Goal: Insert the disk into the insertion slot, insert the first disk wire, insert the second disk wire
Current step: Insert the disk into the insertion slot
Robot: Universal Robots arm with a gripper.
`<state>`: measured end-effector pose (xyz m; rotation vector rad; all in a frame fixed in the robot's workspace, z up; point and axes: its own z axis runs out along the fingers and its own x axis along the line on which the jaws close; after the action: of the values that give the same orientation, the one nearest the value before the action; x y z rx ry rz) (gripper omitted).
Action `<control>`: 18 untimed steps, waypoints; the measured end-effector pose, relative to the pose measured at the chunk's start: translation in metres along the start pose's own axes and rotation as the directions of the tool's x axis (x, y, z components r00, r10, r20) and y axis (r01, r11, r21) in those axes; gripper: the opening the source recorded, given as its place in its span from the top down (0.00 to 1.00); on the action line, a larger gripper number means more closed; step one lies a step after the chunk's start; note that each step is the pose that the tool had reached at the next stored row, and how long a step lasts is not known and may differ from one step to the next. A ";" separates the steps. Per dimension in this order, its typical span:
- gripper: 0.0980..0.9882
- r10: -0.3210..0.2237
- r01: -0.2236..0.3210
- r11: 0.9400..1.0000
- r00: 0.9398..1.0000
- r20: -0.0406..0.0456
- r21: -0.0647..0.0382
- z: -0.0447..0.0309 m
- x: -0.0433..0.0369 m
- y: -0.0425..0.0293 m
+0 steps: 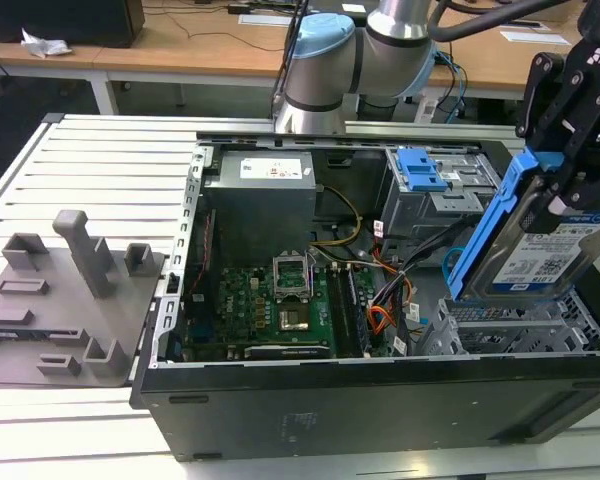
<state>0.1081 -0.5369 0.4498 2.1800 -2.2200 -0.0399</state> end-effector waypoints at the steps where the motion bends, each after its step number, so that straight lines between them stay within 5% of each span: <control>1: 0.70 0.000 0.000 1.000 1.000 0.000 0.000 0.0022 0.0000 -0.0001; 10: 0.70 0.000 0.000 1.000 1.000 0.000 0.000 0.0157 -0.0003 -0.0020; 18: 0.70 0.000 0.000 1.000 1.000 0.000 0.000 0.0107 0.0005 -0.0018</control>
<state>0.1095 -0.5374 0.4390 2.1802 -2.2202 -0.0400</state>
